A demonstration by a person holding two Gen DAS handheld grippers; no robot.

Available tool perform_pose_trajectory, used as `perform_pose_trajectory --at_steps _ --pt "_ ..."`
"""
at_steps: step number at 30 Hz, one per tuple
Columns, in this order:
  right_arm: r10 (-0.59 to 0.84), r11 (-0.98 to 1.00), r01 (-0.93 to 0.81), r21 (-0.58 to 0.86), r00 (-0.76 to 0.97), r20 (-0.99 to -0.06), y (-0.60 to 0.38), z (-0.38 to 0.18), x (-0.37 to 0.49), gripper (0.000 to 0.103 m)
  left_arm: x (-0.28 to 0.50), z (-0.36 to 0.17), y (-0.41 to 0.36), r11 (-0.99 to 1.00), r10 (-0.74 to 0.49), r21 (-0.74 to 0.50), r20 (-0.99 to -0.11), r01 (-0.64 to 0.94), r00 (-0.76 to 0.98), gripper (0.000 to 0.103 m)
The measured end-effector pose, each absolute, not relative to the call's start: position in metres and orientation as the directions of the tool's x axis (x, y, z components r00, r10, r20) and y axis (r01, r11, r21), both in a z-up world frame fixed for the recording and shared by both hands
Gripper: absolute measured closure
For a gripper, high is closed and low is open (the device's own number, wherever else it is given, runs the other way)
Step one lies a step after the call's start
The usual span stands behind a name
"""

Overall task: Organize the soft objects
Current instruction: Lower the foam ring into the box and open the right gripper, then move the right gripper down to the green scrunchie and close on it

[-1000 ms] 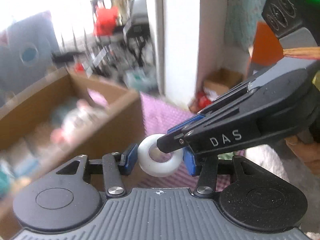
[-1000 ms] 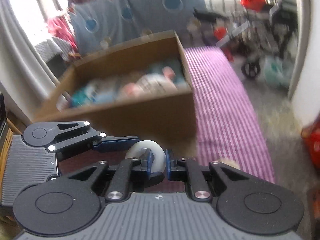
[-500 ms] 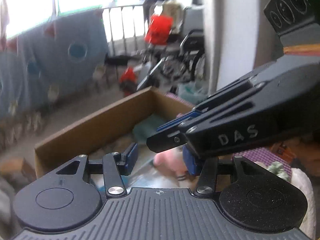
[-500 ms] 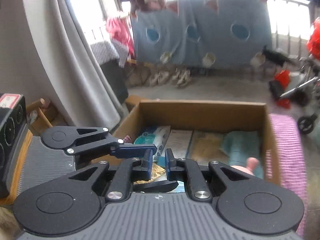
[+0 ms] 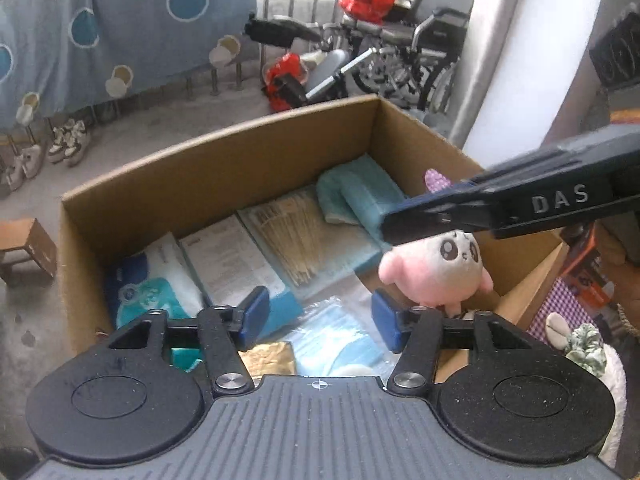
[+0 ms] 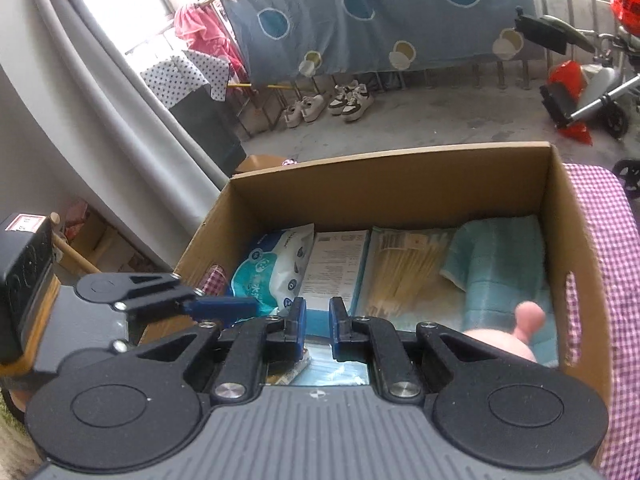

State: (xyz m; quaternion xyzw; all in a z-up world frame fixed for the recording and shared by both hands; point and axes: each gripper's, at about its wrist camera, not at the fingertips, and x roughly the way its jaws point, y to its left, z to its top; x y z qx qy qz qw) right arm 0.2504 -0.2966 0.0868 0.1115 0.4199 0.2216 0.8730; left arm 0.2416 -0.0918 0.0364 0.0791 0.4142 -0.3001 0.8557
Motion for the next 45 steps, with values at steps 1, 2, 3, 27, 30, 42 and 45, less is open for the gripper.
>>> perform_pose_trajectory --at_steps 1,2,3,27,30,42,45 --pt "0.483 0.875 -0.293 0.385 0.551 -0.680 -0.300 0.089 0.247 0.088 0.239 0.039 -0.087 0.809 -0.449 -0.111 -0.750 0.577 0.486 0.034" --pt "0.487 0.873 -0.294 0.388 0.552 -0.677 -0.303 0.091 0.243 0.088 0.236 0.041 -0.079 0.812 -0.452 -0.110 -0.741 0.573 0.498 0.028" --pt "0.487 0.873 -0.293 0.390 0.553 -0.676 -0.307 0.094 0.239 0.088 0.234 0.045 -0.073 0.814 -0.457 -0.112 -0.728 0.569 0.510 0.027" --pt "0.276 0.898 -0.014 0.441 0.797 -0.537 -0.416 0.121 0.056 0.038 0.144 0.087 -0.081 0.679 -0.672 -0.163 -0.531 0.716 0.516 0.001" --pt "0.216 0.882 0.084 0.464 0.804 -0.554 -0.440 0.101 0.025 0.038 0.120 0.085 -0.111 0.609 -0.713 -0.145 -0.531 0.780 0.458 0.001" --pt "0.004 0.872 0.342 0.351 0.710 -0.704 -0.478 -0.002 -0.008 0.050 0.070 -0.017 -0.252 0.426 -0.669 -0.140 -0.714 0.894 0.207 0.032" --pt "0.006 0.869 0.351 0.350 0.697 -0.717 -0.482 -0.019 -0.003 0.054 0.079 -0.043 -0.273 0.440 -0.614 -0.144 -0.769 0.886 0.180 0.037"
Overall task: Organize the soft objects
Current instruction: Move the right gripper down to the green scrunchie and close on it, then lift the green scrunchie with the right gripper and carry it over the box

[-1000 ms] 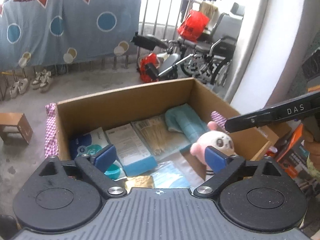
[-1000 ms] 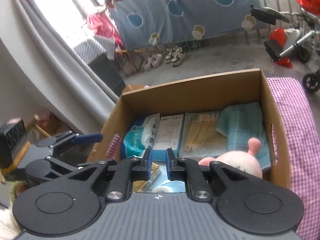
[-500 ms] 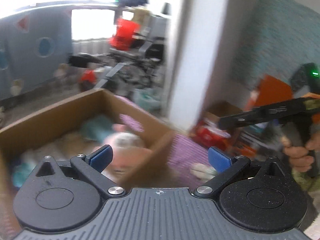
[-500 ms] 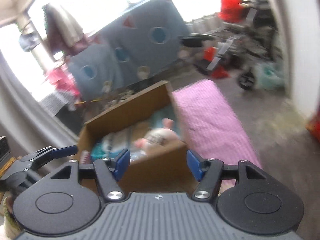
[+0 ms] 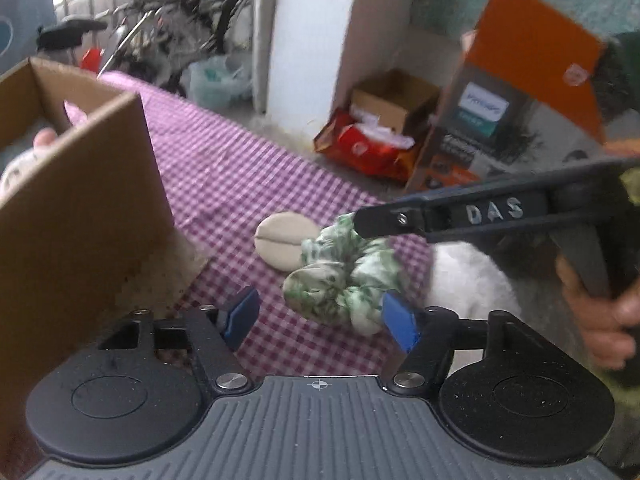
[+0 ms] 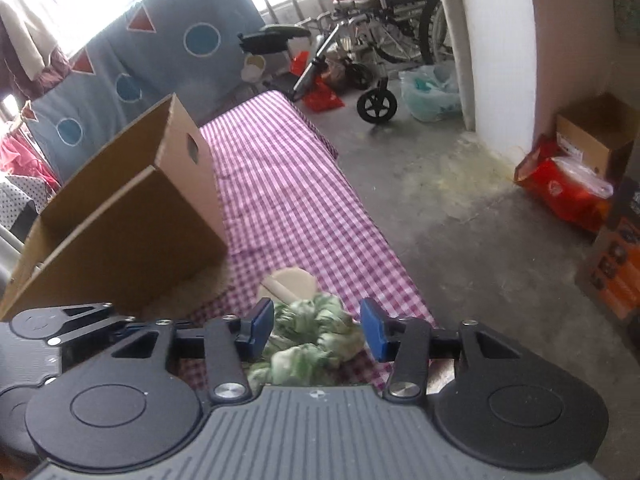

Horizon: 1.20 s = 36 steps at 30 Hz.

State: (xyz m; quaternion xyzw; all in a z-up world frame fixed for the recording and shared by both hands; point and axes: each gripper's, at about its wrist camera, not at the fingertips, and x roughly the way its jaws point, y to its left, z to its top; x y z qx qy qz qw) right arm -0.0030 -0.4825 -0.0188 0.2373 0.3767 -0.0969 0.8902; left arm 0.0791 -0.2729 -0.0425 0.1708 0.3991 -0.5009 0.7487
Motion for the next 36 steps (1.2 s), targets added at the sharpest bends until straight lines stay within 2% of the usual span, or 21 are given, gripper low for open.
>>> perform_pose_trajectory --at_steps 3,7,11,13,19,26,31,36 --pt "0.010 0.873 0.348 0.342 0.688 -0.726 -0.483 -0.030 0.002 0.058 0.086 -0.055 -0.281 0.469 -0.593 -0.155 -0.784 0.869 0.180 0.041" --pt "0.019 0.881 0.342 0.327 0.664 -0.748 -0.484 -0.045 0.009 0.079 0.094 -0.068 -0.288 0.485 -0.589 -0.214 -0.797 0.848 0.136 0.052" --pt "0.004 0.892 0.332 0.306 0.672 -0.741 -0.480 -0.045 0.007 0.090 0.096 -0.072 -0.288 0.496 -0.595 -0.244 -0.794 0.834 0.122 0.075" --pt "-0.005 0.897 0.328 0.298 0.679 -0.734 -0.476 -0.039 0.003 0.090 0.096 -0.070 -0.285 0.490 -0.610 -0.276 -0.786 0.827 0.099 0.080" --pt "-0.019 0.916 0.286 0.280 0.730 -0.683 -0.454 0.002 -0.014 0.091 0.091 -0.056 -0.272 0.493 -0.644 -0.316 -0.759 0.811 0.096 0.081" --pt "0.018 0.971 0.118 0.207 0.829 -0.559 -0.406 0.080 -0.011 0.091 0.088 0.003 -0.217 0.495 -0.744 -0.349 -0.643 0.796 0.181 0.081" --pt "0.142 0.987 -0.092 0.129 0.879 -0.455 -0.360 0.135 0.029 0.091 0.098 0.057 -0.160 0.556 -0.781 -0.343 -0.526 0.757 0.336 0.081" --pt "0.309 0.951 -0.285 0.122 0.842 -0.442 -0.320 0.155 0.109 0.091 0.125 0.093 -0.111 0.677 -0.718 -0.295 -0.465 0.674 0.518 0.081"
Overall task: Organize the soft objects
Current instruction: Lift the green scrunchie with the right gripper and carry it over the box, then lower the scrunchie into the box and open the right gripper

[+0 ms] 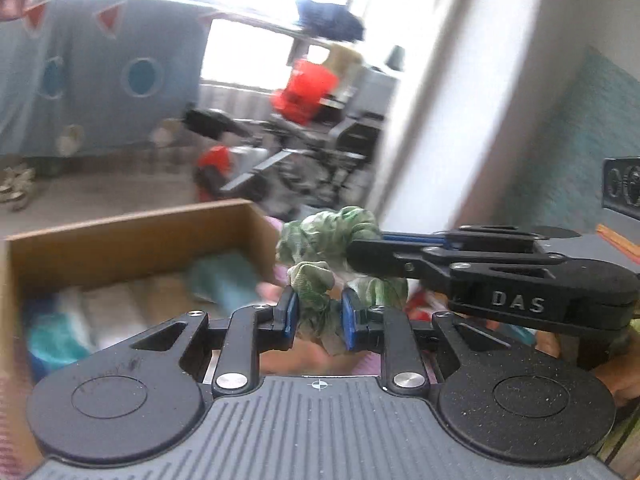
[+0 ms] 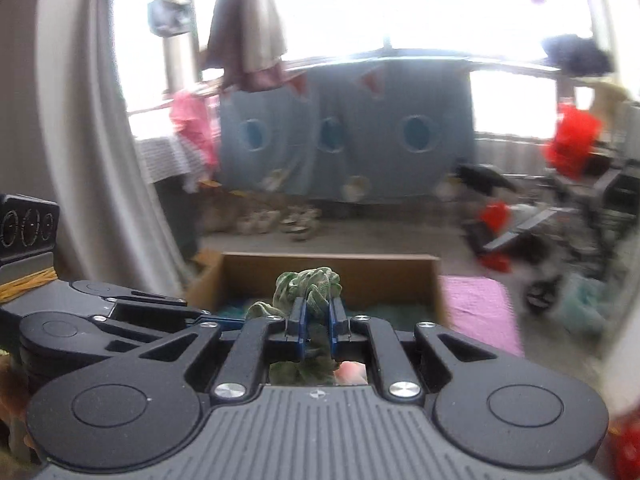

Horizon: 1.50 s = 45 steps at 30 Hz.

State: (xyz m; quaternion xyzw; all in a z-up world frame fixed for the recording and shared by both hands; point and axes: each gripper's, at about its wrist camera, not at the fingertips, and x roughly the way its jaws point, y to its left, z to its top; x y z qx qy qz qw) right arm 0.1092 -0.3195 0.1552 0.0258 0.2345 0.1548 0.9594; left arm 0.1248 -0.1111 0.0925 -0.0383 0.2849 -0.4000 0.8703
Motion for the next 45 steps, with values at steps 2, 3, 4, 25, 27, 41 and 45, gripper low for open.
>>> perform_pose_trajectory --at_steps 2,3,4,25,27,41,45 --pt "0.370 0.928 -0.335 0.160 0.797 -0.477 -0.307 0.152 0.148 0.091 0.142 0.095 -0.099 0.715 -0.686 -0.300 -0.474 0.631 0.552 0.081" --pt "0.394 0.919 -0.350 0.183 0.770 -0.502 -0.302 0.149 0.171 0.091 0.154 0.093 -0.093 0.739 -0.663 -0.307 -0.492 0.600 0.564 0.081" --pt "0.415 0.909 -0.364 0.204 0.742 -0.526 -0.297 0.143 0.189 0.091 0.165 0.090 -0.090 0.758 -0.642 -0.308 -0.511 0.575 0.573 0.081" --pt "0.331 0.934 -0.260 0.247 0.361 -0.872 -0.294 0.015 0.327 0.089 0.299 -0.018 -0.108 0.861 -0.452 -0.339 -0.852 0.379 0.266 0.056" --pt "0.322 0.936 -0.260 0.237 0.361 -0.875 -0.299 0.015 0.332 0.087 0.298 -0.016 -0.109 0.866 -0.444 -0.328 -0.852 0.377 0.277 0.043" --pt "0.351 0.936 -0.176 0.305 0.522 -0.777 -0.324 0.070 0.298 0.062 0.259 0.036 -0.077 0.877 -0.443 -0.271 -0.778 0.398 0.446 0.020" --pt "0.411 0.904 -0.175 0.390 0.607 -0.681 -0.349 0.101 0.239 0.060 0.238 0.056 -0.070 0.864 -0.478 -0.289 -0.729 0.413 0.490 0.011"
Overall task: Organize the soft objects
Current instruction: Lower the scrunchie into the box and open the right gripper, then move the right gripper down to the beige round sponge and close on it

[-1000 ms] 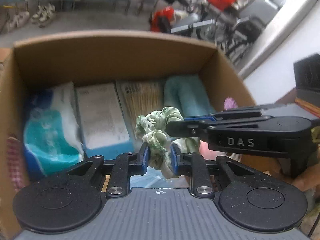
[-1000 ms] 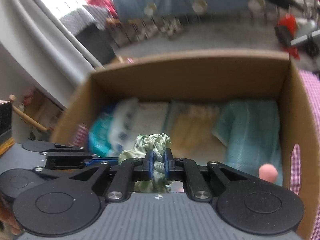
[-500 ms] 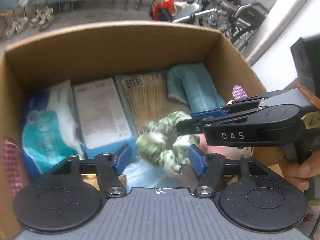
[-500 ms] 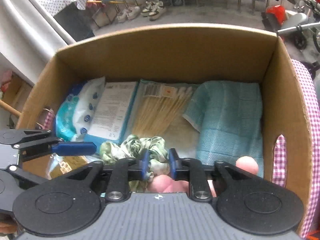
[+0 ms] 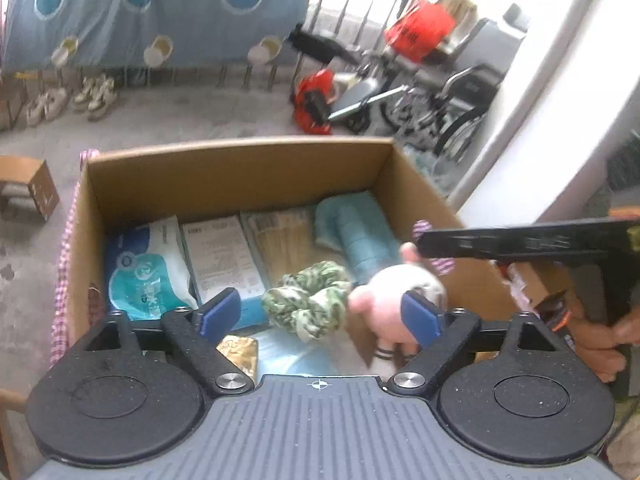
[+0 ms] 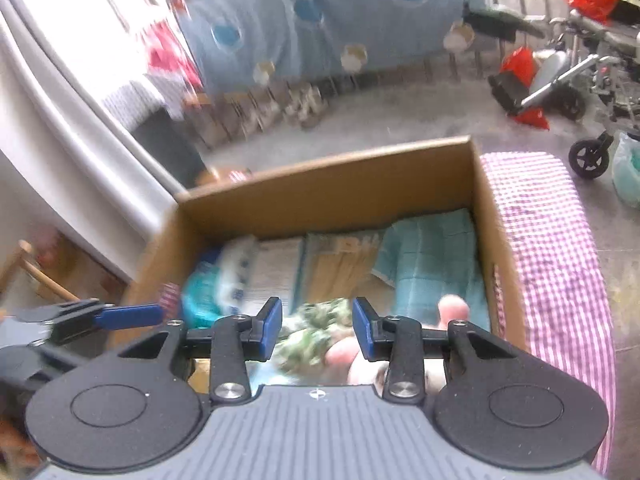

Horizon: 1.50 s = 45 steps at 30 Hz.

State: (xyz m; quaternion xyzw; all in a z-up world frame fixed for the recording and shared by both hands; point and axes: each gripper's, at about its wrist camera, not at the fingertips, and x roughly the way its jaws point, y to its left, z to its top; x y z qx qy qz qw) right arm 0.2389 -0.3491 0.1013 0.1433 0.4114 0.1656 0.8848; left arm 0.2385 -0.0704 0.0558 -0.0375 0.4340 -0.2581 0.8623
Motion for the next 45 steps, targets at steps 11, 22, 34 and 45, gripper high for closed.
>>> perform_pose_trajectory --at_steps 11,22,34,45 --pt "0.293 0.853 0.012 0.521 0.816 -0.498 -0.443 0.098 0.046 0.045 0.134 0.088 -0.106 0.661 -0.679 -0.199 -0.569 0.724 0.463 0.000" --pt "0.146 0.785 0.299 0.542 0.761 -0.632 -0.489 -0.003 0.002 0.052 0.077 0.005 -0.225 0.390 -0.761 -0.209 -0.622 0.897 0.186 0.012" --pt "0.199 0.725 0.348 0.594 0.720 -0.665 -0.511 -0.053 0.015 0.076 0.099 -0.070 -0.314 0.366 -0.621 0.009 -0.743 0.931 0.251 0.029" --pt "0.232 0.728 0.308 0.613 0.731 -0.642 -0.506 -0.065 0.025 0.084 0.104 -0.082 -0.321 0.405 -0.614 -0.009 -0.744 0.914 0.264 0.047"
